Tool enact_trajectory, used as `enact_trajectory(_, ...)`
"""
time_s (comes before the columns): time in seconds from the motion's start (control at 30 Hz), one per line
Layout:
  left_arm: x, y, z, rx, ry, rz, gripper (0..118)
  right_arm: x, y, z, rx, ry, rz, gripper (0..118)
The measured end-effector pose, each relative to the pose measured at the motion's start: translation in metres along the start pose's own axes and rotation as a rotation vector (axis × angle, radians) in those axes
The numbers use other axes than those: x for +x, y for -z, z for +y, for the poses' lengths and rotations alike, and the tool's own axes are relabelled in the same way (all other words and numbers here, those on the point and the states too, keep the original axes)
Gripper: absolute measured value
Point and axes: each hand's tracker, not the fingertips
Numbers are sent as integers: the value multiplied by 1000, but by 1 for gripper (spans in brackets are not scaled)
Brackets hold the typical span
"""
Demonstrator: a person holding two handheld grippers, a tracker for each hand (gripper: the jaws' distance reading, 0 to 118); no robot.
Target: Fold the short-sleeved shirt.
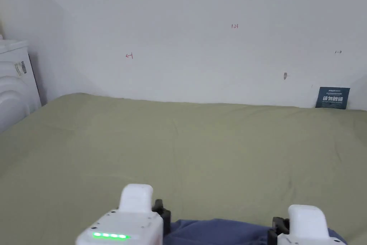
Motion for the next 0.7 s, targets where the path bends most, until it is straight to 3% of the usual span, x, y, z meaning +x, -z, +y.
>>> enact_trajectory(0.03,-23,7,4,0,-40,-52,88,6,-3,2,-1,15,16,1)
enact_trajectory(0.07,-51,18,7,-83,-99,-160,97,12,-4,4,-5,27,35,1)
enact_trajectory(0.13,-110,44,3,-293,-283,-386,97,21,-5,9,-15,27,30,1)
enact_trajectory(0.2,-154,64,-16,-414,-411,-506,97,29,-7,13,-11,44,36,1)
enact_trajectory(0.33,-202,79,-45,-492,-383,-336,97,38,-9,21,-5,62,44,1)
enact_trajectory(0.47,-212,101,-83,-513,-615,-472,97,44,-10,27,-10,61,43,1)
enact_trajectory(0.7,-154,107,-96,-454,-757,-547,96,50,-12,22,-29,100,54,1)
